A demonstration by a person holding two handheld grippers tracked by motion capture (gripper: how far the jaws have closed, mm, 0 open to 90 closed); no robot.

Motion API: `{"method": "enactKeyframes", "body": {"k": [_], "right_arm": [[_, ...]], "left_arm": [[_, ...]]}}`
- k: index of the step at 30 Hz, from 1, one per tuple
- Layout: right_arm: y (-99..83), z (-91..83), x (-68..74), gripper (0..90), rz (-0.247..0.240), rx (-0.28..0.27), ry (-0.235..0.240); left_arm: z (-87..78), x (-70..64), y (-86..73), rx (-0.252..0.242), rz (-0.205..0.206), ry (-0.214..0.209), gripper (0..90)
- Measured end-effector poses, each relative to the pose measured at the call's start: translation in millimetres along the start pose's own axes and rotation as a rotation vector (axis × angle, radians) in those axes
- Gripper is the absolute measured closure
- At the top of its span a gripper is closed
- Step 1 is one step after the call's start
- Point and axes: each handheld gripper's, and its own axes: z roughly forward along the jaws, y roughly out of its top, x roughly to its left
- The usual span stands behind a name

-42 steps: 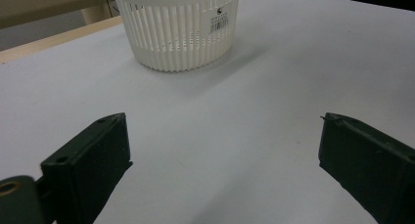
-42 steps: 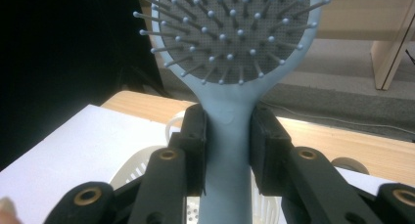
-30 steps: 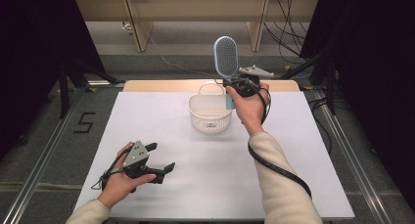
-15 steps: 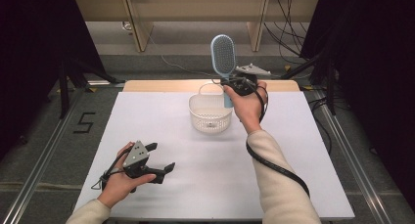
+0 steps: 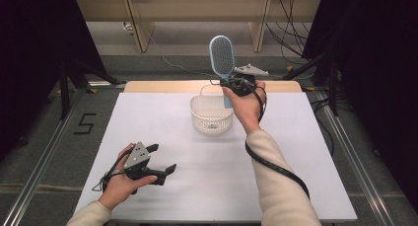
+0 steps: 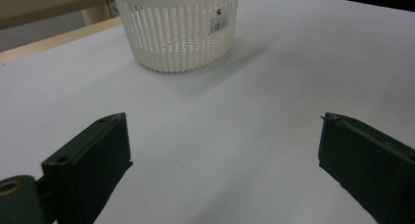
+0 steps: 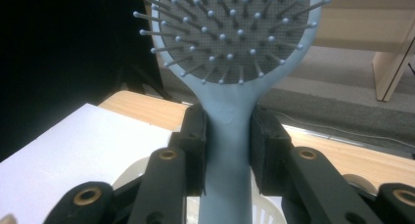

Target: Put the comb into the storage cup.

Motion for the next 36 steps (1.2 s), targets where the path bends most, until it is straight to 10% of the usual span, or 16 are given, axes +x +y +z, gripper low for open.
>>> {"method": "enactKeyframes", "body": {"k": [36], "right_arm": [[-5.7, 15.4, 0.4, 70.8, -0.009, 0.021, 0.004]], "left_arm": [[-0.1, 0.0, 0.3, 0.002, 0.003, -0.002, 4.7]]}}
